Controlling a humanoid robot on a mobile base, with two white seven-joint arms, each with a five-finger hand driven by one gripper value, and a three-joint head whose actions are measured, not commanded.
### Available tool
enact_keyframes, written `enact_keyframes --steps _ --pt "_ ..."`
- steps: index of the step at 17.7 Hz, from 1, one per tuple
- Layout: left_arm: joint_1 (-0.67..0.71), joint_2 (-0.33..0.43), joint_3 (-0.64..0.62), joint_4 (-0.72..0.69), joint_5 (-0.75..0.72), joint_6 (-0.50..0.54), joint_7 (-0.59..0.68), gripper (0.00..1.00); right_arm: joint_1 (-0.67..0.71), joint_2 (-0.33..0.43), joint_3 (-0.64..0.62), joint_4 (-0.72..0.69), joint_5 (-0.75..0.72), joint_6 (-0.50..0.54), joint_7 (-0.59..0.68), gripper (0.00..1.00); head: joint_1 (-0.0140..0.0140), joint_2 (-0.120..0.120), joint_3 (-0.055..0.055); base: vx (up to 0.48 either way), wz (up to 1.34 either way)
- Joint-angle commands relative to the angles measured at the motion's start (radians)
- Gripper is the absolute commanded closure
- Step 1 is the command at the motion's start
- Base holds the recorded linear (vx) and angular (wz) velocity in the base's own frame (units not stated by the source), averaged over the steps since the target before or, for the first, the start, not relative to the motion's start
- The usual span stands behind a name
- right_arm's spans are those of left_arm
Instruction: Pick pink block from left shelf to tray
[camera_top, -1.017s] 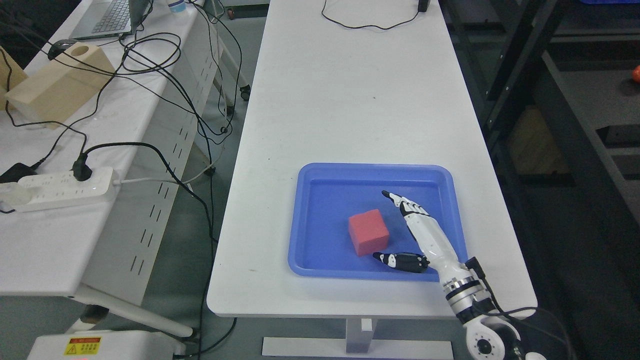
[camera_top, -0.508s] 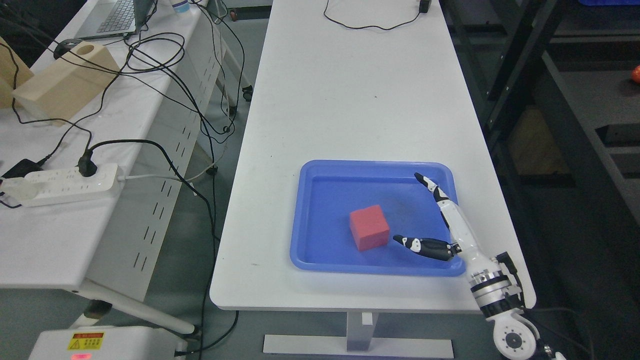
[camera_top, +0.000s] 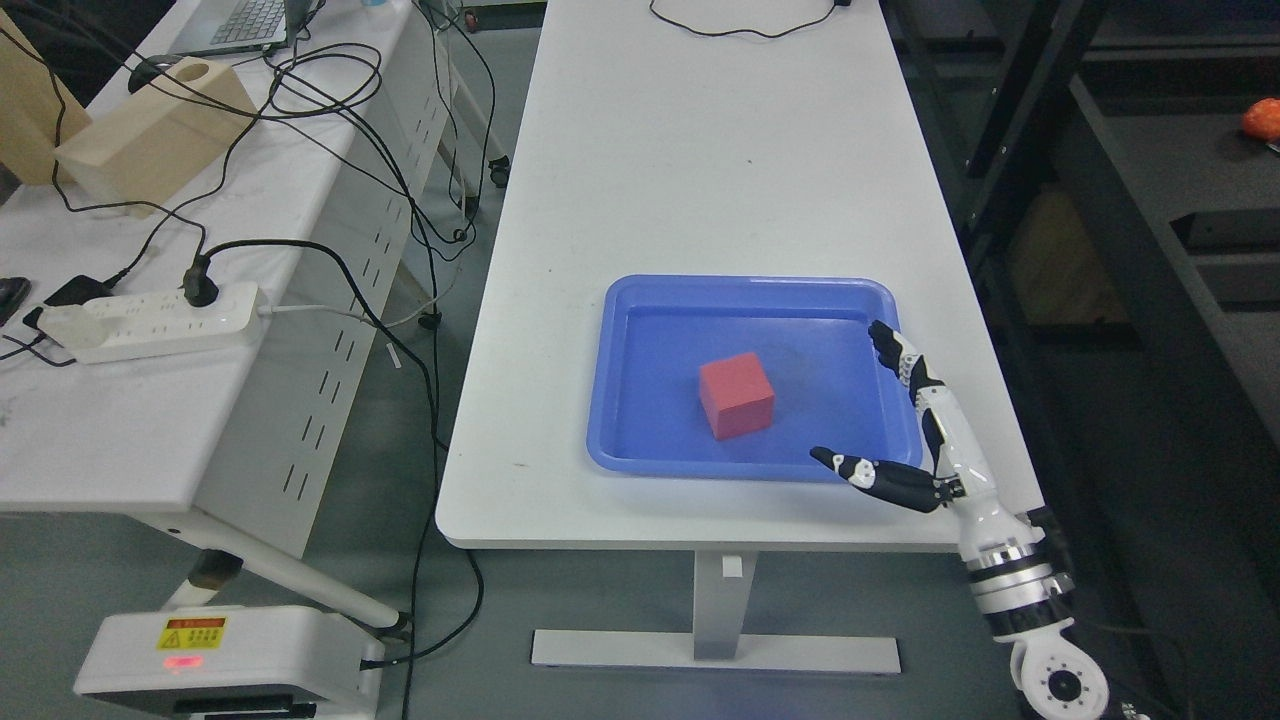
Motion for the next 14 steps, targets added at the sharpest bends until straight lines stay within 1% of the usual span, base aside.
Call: enact_keyframes --steps 1,9,14 --pt "-0.029 0.017 0.0 -0.017 0.0 0.0 0.001 0.0 -0.005 0.02 -0.058 0.0 -0.33 0.029 0.002 0.0 0.0 0.0 0.0 -0.156 -0.05" --pt "-0.029 0.017 0.0 -0.017 0.0 0.0 0.001 0.0 -0.004 0.02 -0.038 0.0 -0.327 0.049 0.002 0.0 0.0 0.0 0.0 -0.17 -0.08" --pt "-0.029 0.017 0.0 -0.017 0.0 0.0 0.001 0.0 0.005 0.02 -0.036 0.003 -0.325 0.082 0.004 0.0 0.0 0.0 0.0 -0.153 0.22"
